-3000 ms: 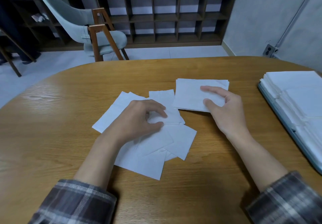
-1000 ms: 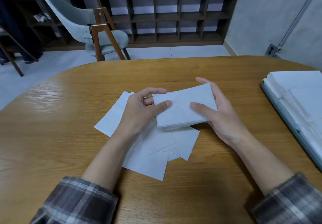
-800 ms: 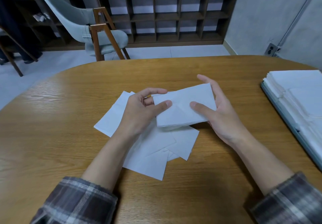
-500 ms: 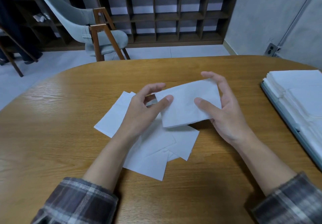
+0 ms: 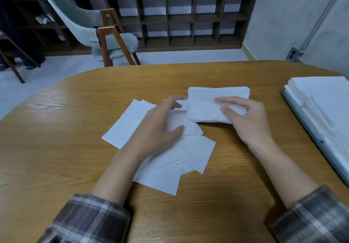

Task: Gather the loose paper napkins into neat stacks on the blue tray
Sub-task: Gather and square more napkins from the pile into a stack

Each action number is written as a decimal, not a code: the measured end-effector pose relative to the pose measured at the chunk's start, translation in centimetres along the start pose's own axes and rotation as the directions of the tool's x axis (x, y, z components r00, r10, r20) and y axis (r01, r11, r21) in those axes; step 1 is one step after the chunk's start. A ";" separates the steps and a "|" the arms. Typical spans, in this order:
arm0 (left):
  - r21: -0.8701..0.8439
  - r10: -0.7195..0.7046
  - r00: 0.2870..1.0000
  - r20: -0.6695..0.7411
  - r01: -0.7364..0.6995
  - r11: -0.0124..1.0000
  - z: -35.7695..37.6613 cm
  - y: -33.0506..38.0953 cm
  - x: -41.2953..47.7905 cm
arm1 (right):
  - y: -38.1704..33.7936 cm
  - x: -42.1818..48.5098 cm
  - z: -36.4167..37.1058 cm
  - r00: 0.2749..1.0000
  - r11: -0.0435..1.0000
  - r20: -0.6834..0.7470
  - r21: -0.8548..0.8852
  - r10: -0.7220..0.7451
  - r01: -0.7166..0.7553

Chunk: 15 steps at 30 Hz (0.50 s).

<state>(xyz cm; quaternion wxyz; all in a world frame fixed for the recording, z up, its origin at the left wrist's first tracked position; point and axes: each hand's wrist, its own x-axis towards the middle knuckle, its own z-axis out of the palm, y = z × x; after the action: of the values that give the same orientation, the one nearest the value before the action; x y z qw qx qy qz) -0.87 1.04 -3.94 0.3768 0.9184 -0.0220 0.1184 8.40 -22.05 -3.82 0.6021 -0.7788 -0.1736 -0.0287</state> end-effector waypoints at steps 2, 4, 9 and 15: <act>0.068 -0.033 0.994 0.109 0.026 0.997 -0.2 -0.3 -0.2 | 0.2 0.2 -0.1 0.997 0.999 -0.075 -0.039 -0.001 -0.002; 0.062 -0.021 0.992 0.122 0.014 0.998 -0.3 -0.5 -0.1 | 0.4 0.2 0.0 0.995 0.998 -0.096 -0.059 0.001 -0.006; 0.120 0.042 0.996 0.072 -0.051 0.991 -0.1 -1.1 0.1 | 0.5 0.0 0.4 0.998 0.994 -0.047 -0.103 -0.031 0.026; 0.157 0.120 0.993 -0.003 -0.118 0.981 0.3 -0.8 0.1 | 0.2 -0.4 0.6 0.994 0.978 0.050 -0.180 -0.095 0.103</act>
<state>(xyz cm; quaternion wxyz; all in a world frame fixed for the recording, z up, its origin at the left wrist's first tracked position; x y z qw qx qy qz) -0.64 1.42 -4.74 0.2960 0.9414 -0.0650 0.1479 7.95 -21.62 -4.25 0.5221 -0.8216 -0.2212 -0.0583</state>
